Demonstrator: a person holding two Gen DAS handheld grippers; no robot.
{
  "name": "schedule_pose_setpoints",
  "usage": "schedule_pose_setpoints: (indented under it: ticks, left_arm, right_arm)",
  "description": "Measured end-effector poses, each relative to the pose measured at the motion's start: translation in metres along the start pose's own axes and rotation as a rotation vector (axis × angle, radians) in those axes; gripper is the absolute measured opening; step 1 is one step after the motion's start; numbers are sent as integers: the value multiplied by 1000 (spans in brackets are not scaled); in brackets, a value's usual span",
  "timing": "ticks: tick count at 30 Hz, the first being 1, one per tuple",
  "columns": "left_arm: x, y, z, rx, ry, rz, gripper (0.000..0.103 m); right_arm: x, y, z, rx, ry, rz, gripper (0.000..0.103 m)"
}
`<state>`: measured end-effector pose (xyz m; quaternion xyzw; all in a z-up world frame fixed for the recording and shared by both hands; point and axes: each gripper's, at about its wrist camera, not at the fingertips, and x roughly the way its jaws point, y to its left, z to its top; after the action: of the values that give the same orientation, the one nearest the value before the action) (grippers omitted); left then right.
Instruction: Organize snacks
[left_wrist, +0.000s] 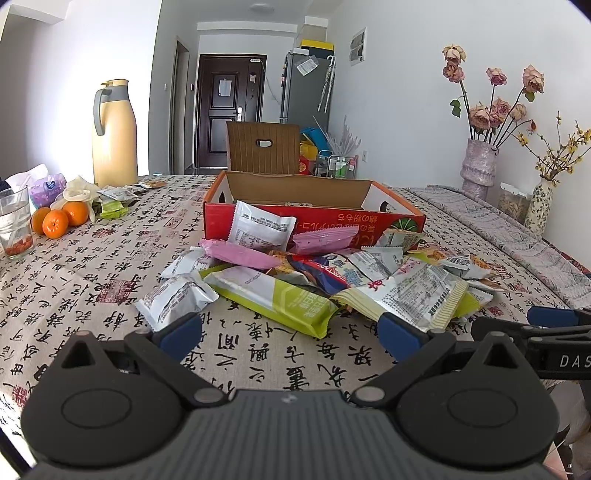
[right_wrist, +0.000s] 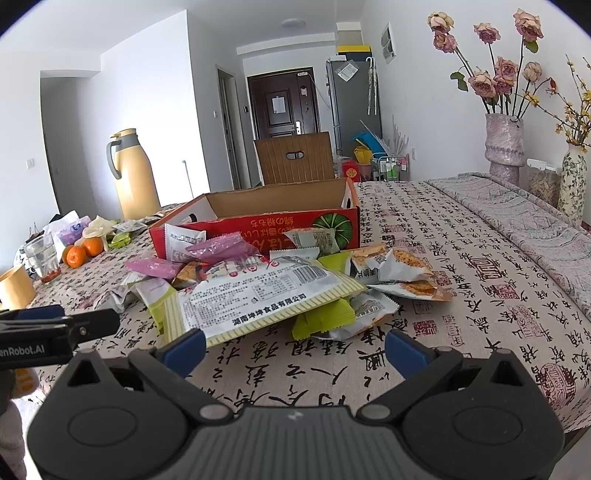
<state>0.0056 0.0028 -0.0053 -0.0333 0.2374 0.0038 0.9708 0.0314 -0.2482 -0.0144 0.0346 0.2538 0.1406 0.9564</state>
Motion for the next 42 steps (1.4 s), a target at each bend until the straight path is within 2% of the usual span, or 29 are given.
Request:
schedule_pose_setpoints:
  ticks: [42]
  left_arm:
    - [1,1,-3,-4,1,-1,103]
  right_arm:
    - [0,3,-6,0,13,1,103]
